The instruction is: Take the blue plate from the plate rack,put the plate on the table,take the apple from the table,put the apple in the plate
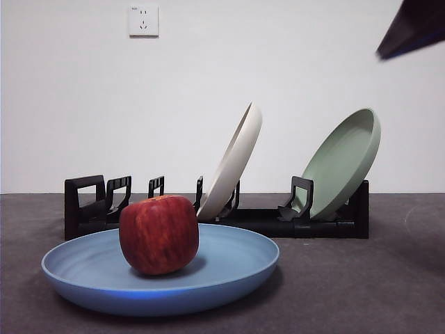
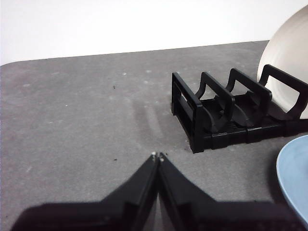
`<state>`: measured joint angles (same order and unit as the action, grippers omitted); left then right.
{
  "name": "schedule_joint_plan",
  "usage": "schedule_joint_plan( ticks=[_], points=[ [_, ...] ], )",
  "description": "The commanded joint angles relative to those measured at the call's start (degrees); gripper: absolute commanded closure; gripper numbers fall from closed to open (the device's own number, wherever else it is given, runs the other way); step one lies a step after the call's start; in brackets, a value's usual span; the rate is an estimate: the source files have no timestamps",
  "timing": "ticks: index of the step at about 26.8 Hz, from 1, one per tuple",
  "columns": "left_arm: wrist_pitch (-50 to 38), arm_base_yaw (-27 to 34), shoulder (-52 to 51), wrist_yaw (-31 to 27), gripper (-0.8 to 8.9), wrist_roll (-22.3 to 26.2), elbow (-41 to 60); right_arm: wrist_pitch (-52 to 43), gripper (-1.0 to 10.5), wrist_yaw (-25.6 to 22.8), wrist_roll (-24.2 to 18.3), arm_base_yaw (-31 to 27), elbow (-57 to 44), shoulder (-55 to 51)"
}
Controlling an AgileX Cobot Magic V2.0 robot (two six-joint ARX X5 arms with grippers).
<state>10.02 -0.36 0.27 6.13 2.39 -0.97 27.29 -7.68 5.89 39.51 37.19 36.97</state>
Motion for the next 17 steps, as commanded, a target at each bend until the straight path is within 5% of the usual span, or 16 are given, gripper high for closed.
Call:
schedule_joint_plan(
  ticks=[1, 6, 9, 17],
  points=[
    [-0.35, 0.20, -0.15, -0.02, 8.14, 0.24, 0.79, -0.26, 9.5, 0.26, -4.59, -5.09, -0.63, -4.35],
    [-0.33, 0.20, -0.15, -0.02, 8.14, 0.24, 0.79, -9.40, 9.5, 1.27, -5.75, -21.68, -7.50, -15.15],
    [-0.31, 0.20, -0.15, -0.02, 8.14, 0.24, 0.79, -16.35, 9.5, 9.60, -5.81, -29.14, -16.20, -22.93],
    [-0.28, 0.20, -0.15, -0.02, 8.14, 0.24, 0.79, -18.58, 9.5, 15.21, -5.79, -32.33, -27.67, -31.50]
  ],
)
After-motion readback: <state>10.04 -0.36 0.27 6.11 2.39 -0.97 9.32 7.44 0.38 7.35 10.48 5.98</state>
